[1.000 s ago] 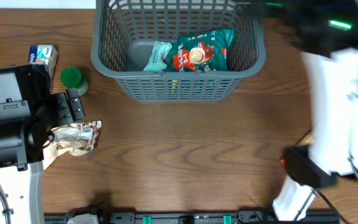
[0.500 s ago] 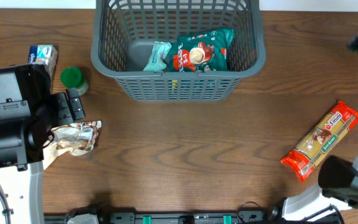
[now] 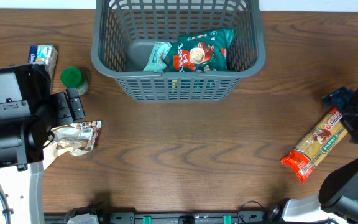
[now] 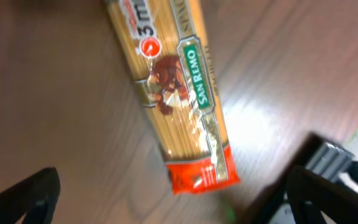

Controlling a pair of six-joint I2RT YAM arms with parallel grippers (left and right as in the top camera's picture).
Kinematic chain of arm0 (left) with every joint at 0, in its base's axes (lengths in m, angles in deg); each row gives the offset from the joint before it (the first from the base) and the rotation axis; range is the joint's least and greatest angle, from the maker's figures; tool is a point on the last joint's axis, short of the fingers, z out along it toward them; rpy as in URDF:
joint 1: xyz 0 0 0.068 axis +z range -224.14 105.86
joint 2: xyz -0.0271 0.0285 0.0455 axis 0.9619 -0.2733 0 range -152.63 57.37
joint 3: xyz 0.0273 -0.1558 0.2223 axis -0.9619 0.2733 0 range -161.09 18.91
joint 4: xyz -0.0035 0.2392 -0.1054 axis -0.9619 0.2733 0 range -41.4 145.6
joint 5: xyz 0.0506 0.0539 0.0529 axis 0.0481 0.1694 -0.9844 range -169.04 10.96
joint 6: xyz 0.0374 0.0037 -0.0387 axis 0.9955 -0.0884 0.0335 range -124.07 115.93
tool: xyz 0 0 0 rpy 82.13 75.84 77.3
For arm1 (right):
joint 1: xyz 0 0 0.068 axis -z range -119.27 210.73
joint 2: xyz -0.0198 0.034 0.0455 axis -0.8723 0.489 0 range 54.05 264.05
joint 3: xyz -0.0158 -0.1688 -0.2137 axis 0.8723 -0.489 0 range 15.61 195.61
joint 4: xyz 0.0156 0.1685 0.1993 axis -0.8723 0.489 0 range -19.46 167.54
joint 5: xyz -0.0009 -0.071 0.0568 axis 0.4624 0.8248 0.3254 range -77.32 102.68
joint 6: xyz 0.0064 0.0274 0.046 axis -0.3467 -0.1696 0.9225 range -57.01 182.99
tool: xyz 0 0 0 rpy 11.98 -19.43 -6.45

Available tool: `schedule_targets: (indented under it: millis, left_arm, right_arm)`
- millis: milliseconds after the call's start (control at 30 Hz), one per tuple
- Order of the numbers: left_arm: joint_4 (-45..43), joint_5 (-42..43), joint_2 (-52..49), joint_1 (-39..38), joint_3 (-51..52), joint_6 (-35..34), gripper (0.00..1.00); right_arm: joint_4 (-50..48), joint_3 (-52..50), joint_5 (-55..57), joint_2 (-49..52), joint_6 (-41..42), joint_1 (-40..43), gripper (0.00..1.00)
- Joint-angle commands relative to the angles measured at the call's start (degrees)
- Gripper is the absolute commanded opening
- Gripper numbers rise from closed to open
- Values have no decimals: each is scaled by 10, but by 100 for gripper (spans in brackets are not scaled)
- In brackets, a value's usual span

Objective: Pack container
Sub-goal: 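Move the right gripper down to the spaghetti package and grasp it, then lift the spaghetti package and lay it into the basket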

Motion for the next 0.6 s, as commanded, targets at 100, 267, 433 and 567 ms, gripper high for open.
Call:
schedule_targets:
  millis: [100, 267, 433, 567]
  left_arm:
    - [6, -7, -1, 2, -9, 3, 99]
    - [8, -7, -1, 2, -9, 3, 99]
    - [8, -7, -1, 2, -9, 3, 99]
    - [8, -7, -1, 2, -9, 3, 99]
  right_arm:
    - [-120, -123, -4, -12, -107, 25, 99]
    - [-210, -190, -29, -12, -160, 50, 99]
    - [-297, -252, -43, -12, -183, 67, 99]
    - [-373, -304, -68, -12, -193, 71, 99]
